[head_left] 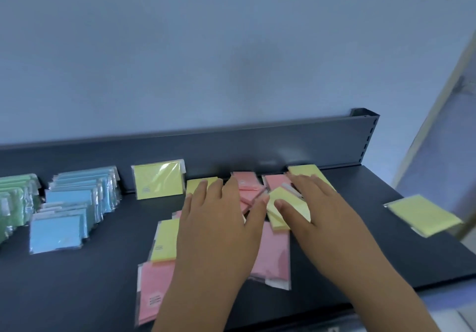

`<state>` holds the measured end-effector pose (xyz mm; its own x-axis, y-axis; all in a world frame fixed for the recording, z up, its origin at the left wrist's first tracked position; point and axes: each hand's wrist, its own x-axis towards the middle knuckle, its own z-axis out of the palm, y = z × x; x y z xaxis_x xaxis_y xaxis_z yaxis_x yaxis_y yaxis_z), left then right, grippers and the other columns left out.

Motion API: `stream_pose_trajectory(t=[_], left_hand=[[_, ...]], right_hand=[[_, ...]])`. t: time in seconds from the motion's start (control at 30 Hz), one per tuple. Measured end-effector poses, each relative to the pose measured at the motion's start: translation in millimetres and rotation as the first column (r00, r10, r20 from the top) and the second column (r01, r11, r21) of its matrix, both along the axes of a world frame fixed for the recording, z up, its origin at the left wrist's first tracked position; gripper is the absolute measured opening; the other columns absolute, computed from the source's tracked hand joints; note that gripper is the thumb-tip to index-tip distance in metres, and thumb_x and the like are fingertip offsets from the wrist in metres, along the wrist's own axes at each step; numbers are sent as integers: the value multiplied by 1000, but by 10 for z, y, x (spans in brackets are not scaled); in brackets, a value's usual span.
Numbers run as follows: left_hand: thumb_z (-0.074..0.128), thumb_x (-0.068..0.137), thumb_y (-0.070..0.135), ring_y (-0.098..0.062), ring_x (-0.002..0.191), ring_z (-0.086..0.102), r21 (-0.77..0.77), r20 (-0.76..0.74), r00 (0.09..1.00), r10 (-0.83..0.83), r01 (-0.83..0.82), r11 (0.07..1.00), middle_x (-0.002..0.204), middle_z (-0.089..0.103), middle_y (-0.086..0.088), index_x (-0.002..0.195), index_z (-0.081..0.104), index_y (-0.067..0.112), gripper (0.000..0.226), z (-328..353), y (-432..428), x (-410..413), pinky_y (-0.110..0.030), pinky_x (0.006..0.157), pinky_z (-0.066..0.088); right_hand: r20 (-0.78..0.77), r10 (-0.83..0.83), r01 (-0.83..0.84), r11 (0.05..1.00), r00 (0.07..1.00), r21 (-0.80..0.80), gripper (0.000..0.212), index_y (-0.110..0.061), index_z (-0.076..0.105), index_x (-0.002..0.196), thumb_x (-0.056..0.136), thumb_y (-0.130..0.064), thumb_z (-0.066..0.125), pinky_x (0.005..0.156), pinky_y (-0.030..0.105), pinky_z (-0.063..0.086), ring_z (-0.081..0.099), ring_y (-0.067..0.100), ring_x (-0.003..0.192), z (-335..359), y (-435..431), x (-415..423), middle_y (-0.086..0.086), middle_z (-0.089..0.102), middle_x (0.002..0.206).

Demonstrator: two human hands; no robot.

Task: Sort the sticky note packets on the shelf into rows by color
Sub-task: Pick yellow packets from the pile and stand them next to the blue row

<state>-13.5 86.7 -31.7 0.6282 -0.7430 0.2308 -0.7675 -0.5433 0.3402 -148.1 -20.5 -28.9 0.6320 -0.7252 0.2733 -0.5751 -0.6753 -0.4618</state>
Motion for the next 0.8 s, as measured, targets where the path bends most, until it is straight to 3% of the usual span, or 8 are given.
stream_pose_trajectory(t=[0.13, 0.3, 0.4, 0.5, 0.67, 0.8], left_hand=[[12, 89, 74, -17, 152, 21, -28, -25, 997, -73, 72, 997, 158, 39, 10, 151, 37, 32, 79, -3, -173, -236, -42, 124, 24], [8, 87, 76, -18, 144, 33, -31, -28, 995, -93, 92, 995, 147, 49, 11, 144, 44, 33, 81, -71, -512, -585, -43, 116, 34], [15, 91, 74, -18, 133, 43, -46, -13, 995, -100, 100, 994, 134, 56, 11, 134, 51, 30, 71, -58, -799, -941, -42, 109, 40], [24, 98, 71, -19, 142, 37, -77, -64, 989, -137, 132, 988, 144, 52, 8, 142, 48, 27, 67, -89, -1203, -1377, -43, 116, 34], [37, 100, 65, -20, 152, 23, 11, -122, 975, -188, 190, 982, 155, 42, 6, 148, 43, 25, 63, -266, -1912, -2057, -40, 124, 22], [49, 95, 65, -22, 139, 39, 95, -145, 978, -150, 164, 982, 142, 52, 6, 140, 48, 25, 60, -445, -2237, -2332, -40, 120, 30]], right_hand=[[-18, -32, 33, 999, 999, 6, 55, -34, 40, 149, 100, -58, 45, 103, 22, 31, 27, 4, 146, -9, -131, -236, -16, 39, 155], [36, -70, 68, 996, 997, 59, 65, -35, 36, 155, 97, -62, 45, 112, 24, 25, 14, 1, 154, 29, -467, -696, -15, 32, 163], [39, -119, 115, 989, 992, 96, 68, -35, 35, 156, 96, -64, 45, 115, 31, 30, 26, 7, 152, 21, -793, -1083, -12, 31, 164], [47, -186, 181, 978, 981, 106, 60, -33, 43, 150, 97, -60, 48, 103, 34, 37, 42, 10, 136, -15, -1205, -1503, -8, 45, 155], [-32, -294, 295, 936, 955, 192, 60, -23, 45, 152, 100, -52, 52, 106, 36, 37, 45, 21, 140, -183, -1919, -2067, 0, 47, 155], [-137, -340, 366, 869, 930, 332, 55, -11, 60, 137, 101, -51, 49, 90, 33, 40, 56, 26, 126, -356, -2252, -2244, 8, 60, 139]])
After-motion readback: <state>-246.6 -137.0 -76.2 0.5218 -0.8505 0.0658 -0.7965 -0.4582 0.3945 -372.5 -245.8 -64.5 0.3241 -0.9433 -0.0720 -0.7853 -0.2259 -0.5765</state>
